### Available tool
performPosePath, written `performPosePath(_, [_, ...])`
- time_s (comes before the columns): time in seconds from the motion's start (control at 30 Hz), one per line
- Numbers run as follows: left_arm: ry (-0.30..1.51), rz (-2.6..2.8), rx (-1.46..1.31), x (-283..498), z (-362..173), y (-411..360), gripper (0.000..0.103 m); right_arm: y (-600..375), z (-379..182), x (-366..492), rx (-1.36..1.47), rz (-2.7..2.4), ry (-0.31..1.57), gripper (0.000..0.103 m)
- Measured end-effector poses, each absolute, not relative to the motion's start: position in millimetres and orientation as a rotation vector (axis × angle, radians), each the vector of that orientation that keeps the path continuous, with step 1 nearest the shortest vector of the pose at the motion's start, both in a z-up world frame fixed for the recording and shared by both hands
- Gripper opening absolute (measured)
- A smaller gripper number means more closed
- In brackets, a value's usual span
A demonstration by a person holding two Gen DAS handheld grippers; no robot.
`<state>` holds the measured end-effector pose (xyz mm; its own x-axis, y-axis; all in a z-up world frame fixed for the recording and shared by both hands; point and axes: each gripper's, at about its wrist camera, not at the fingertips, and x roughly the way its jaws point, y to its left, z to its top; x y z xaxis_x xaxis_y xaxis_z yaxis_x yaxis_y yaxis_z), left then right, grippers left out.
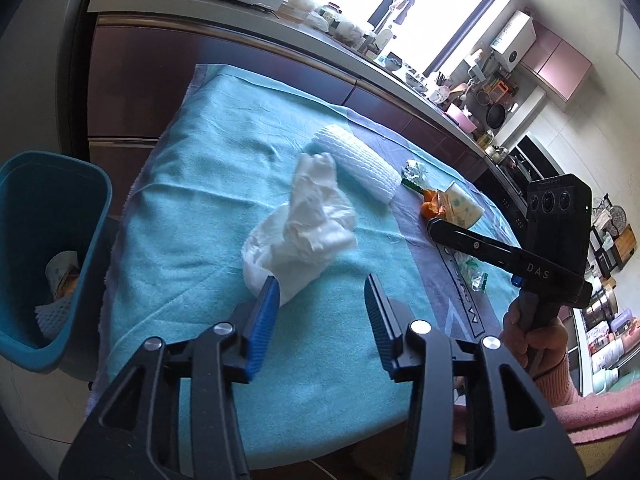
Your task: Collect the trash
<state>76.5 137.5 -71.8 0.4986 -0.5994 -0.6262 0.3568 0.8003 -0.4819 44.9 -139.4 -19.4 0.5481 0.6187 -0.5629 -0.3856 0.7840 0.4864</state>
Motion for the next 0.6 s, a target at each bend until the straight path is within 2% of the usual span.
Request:
performPosePath(0.1, [0.885,-0.595,-0.278,83,-74,126,0.063,-160,-18,37,0.337,0.557,0.766,0.021])
performPosePath(0.6, [0.856,-0.479,-0.229,93,-73,122,0.063,-262,-12,1,0.351,0.259,0.654,0.035])
